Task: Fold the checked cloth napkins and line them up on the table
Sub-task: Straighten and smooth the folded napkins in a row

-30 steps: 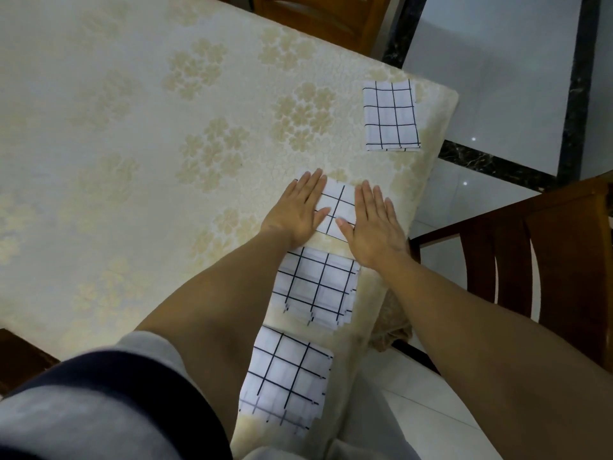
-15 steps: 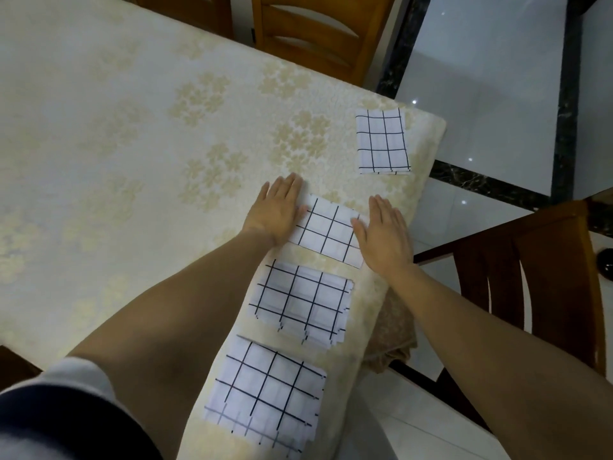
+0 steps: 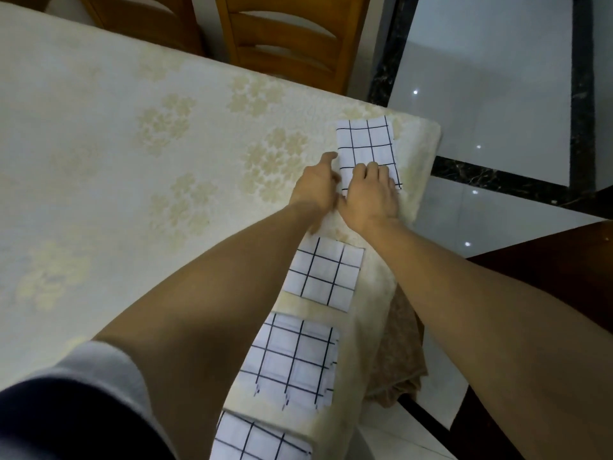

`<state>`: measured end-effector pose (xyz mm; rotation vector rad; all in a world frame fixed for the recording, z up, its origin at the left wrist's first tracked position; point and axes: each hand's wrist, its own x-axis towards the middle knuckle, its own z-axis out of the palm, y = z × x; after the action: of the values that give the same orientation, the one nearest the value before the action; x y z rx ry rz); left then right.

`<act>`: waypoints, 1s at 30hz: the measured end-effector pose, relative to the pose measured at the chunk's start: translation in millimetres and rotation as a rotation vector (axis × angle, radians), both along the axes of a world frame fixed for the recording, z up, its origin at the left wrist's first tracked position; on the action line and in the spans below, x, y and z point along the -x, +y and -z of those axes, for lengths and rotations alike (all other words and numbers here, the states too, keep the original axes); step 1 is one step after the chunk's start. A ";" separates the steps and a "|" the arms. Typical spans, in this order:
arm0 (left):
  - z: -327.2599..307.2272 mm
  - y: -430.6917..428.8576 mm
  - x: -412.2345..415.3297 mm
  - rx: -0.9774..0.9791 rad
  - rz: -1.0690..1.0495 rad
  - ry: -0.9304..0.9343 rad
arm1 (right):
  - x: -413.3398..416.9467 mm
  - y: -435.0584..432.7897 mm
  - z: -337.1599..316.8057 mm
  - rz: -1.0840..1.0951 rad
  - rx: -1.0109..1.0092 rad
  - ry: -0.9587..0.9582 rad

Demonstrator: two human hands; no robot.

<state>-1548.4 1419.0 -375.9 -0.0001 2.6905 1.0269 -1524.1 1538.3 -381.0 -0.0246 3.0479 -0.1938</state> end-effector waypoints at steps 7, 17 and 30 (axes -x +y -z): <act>9.9 -3.7 9.3 -0.256 -0.181 0.041 | 23.9 -10.5 10.0 0.045 -0.028 0.002; 15.6 -19.6 26.9 0.393 0.319 0.471 | 21.0 5.0 -1.3 -0.084 -0.112 -0.017; 8.9 -41.4 6.4 0.429 0.647 0.523 | -6.7 1.9 10.2 -0.201 0.006 -0.135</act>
<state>-1554.7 1377.7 -384.8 1.1080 2.9424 0.2630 -1517.4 1540.1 -391.3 -0.3040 2.8859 -0.1811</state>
